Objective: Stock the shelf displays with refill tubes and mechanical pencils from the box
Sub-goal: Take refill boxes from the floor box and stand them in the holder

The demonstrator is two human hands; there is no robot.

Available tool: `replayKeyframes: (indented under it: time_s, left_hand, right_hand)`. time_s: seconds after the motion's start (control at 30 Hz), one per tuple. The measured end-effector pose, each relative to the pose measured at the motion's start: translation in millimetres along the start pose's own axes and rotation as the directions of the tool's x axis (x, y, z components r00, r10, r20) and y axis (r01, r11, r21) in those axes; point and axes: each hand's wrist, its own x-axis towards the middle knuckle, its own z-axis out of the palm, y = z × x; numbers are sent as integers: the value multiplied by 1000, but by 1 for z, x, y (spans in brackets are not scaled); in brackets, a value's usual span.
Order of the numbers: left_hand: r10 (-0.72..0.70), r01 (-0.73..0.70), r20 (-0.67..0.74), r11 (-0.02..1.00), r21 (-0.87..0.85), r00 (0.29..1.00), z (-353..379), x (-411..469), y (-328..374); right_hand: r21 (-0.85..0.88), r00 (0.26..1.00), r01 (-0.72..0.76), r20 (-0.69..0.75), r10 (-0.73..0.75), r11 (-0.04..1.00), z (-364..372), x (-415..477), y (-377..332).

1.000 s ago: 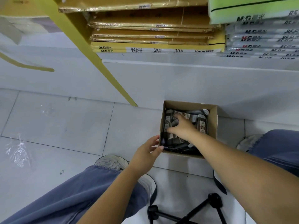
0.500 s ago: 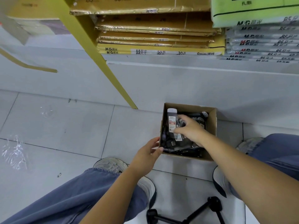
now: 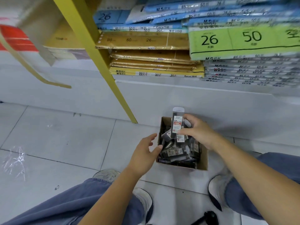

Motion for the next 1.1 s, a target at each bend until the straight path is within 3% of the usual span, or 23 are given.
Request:
replayKeyframes:
  time_s: [0.23, 0.4, 0.57, 0.8, 1.0, 1.1]
  left_hand:
    - [189, -180, 111, 980, -83, 976, -23, -14, 70]
    - [240, -218, 219, 969, -118, 946, -59, -33, 119]
    - [303, -234, 271, 937, -259, 914, -112, -58, 180]
    - [444, -313, 175, 813, -492, 879, -166, -87, 262]
    - [535, -297, 91, 594, -748, 840, -185, -90, 284]
    - [546, -361, 63, 631, -687, 835, -187, -81, 281]
  right_hand:
    - [-4, 987, 140, 81, -139, 990, -4, -38, -61]
    - [-8, 957, 261, 130, -258, 965, -15, -75, -119]
    - [-44, 886, 439, 185, -425, 897, -23, -113, -194]
    - [63, 758, 635, 146, -636, 770, -22, -131, -290]
    - [185, 690, 694, 108, -716, 696, -11, -118, -333]
    - [140, 686, 711, 82, -723, 689, -8, -106, -334]
